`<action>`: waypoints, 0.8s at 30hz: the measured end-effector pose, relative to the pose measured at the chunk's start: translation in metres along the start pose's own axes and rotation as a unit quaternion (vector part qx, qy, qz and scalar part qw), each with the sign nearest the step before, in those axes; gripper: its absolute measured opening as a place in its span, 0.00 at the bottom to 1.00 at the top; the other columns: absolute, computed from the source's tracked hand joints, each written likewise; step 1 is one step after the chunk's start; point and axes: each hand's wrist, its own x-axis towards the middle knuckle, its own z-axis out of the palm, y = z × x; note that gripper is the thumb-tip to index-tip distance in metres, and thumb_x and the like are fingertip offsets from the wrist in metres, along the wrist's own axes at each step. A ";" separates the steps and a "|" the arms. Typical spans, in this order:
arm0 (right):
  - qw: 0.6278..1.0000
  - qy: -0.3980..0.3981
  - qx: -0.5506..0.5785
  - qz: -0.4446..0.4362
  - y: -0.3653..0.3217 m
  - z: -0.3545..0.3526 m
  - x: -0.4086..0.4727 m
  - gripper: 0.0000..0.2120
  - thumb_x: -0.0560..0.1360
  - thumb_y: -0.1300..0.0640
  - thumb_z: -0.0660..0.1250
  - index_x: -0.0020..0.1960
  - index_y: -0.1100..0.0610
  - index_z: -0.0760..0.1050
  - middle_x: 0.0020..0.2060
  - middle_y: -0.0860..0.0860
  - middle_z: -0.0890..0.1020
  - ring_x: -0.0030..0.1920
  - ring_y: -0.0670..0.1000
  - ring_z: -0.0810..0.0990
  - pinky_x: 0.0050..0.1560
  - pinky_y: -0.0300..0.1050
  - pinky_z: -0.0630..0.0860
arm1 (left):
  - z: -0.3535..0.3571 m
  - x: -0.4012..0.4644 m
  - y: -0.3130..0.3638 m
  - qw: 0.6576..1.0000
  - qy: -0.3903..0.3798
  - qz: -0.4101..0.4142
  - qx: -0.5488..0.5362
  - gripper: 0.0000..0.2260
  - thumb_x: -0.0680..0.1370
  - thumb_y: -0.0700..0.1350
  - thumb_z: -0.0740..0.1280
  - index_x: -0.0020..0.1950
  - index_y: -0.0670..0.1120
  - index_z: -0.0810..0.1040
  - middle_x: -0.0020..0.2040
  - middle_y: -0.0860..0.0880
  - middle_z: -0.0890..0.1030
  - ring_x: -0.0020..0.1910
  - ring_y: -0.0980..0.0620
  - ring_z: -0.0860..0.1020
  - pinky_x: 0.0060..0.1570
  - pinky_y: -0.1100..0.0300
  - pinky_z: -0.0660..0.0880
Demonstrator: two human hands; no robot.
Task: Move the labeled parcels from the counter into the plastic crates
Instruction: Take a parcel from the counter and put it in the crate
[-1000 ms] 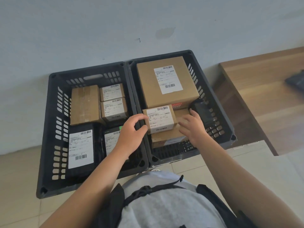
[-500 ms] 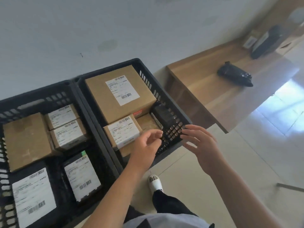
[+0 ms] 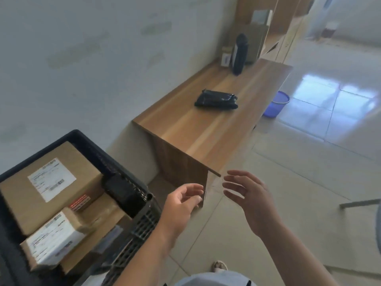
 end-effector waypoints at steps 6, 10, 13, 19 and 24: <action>0.999 0.019 0.033 -0.003 -0.036 -0.074 0.047 0.11 0.81 0.66 0.62 0.52 0.62 0.84 0.44 0.57 0.86 0.45 0.54 0.85 0.53 0.52 0.81 | 0.082 0.040 0.017 0.999 -0.023 -0.005 0.031 0.15 0.82 0.38 0.68 0.50 0.59 0.86 0.49 0.56 0.87 0.50 0.57 0.84 0.48 0.65 0.81; 0.999 0.023 0.047 -0.001 -0.055 -0.104 0.077 0.11 0.81 0.66 0.63 0.52 0.62 0.85 0.44 0.56 0.87 0.45 0.54 0.86 0.53 0.52 0.82 | 0.113 0.071 0.033 0.999 -0.024 -0.012 0.039 0.12 0.81 0.37 0.68 0.53 0.53 0.86 0.49 0.54 0.87 0.51 0.54 0.84 0.52 0.61 0.82; 0.998 0.044 0.048 -0.002 -0.069 -0.122 0.107 0.11 0.82 0.65 0.63 0.53 0.62 0.84 0.44 0.56 0.87 0.46 0.53 0.86 0.51 0.51 0.82 | 0.135 0.107 0.045 0.999 -0.025 -0.027 0.040 0.11 0.81 0.36 0.68 0.54 0.50 0.86 0.49 0.53 0.87 0.52 0.54 0.84 0.54 0.58 0.83; 0.997 0.065 0.031 -0.014 -0.112 -0.155 0.188 0.12 0.81 0.65 0.63 0.50 0.59 0.86 0.46 0.57 0.87 0.47 0.54 0.87 0.49 0.50 0.81 | 0.174 0.215 0.075 0.998 -0.040 -0.027 0.044 0.10 0.82 0.38 0.68 0.56 0.50 0.85 0.50 0.53 0.87 0.54 0.53 0.84 0.55 0.58 0.82; 0.997 0.072 -0.007 -0.012 -0.166 -0.168 0.269 0.14 0.82 0.64 0.64 0.47 0.56 0.88 0.47 0.56 0.88 0.49 0.55 0.87 0.51 0.51 0.81 | 0.205 0.327 0.093 0.998 -0.020 -0.059 0.025 0.09 0.81 0.38 0.69 0.55 0.50 0.85 0.52 0.50 0.86 0.52 0.52 0.84 0.50 0.60 0.81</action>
